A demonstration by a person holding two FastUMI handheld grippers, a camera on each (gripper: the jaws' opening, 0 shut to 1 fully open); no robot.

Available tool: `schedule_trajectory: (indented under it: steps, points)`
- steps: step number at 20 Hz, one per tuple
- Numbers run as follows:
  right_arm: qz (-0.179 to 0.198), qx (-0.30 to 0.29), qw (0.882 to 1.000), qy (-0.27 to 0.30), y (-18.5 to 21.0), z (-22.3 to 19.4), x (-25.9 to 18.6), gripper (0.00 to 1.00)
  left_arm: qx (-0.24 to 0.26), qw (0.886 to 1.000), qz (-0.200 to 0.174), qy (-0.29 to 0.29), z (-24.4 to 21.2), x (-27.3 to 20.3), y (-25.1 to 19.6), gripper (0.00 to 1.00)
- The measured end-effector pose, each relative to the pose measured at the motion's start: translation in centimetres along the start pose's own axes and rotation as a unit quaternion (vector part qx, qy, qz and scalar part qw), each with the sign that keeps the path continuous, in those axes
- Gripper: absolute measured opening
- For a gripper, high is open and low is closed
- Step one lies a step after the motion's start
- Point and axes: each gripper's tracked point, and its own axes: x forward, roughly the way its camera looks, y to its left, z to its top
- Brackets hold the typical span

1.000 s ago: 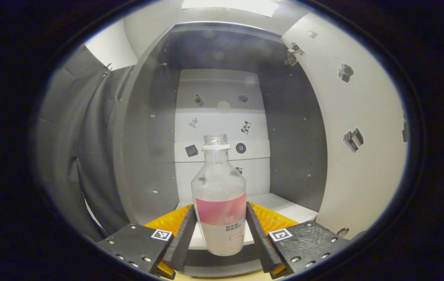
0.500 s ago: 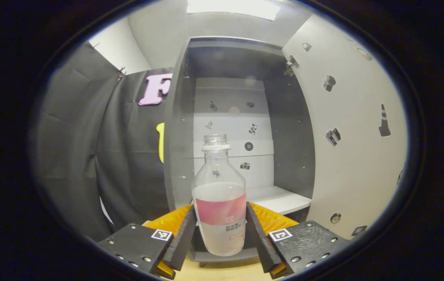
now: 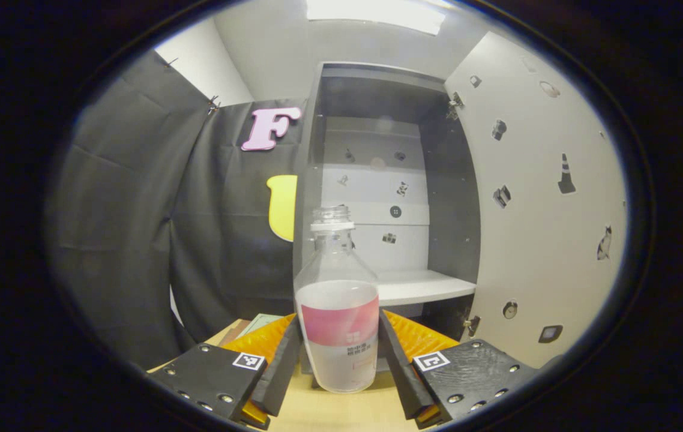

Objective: Open the cabinet door with the right hand, grasp the bottle in the cabinet with the left hand and place it on the coaster, then close the cabinet door with the right hand.

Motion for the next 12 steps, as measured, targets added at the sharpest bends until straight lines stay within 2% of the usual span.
schedule_trajectory:
  steps: [12]
  points:
    - [0.018,-0.013,0.999,0.032,1.5,-2.9,-0.2,0.98,-0.015,0.998,0.024,0.057,-11.3,-6.5,2.7,0.75]
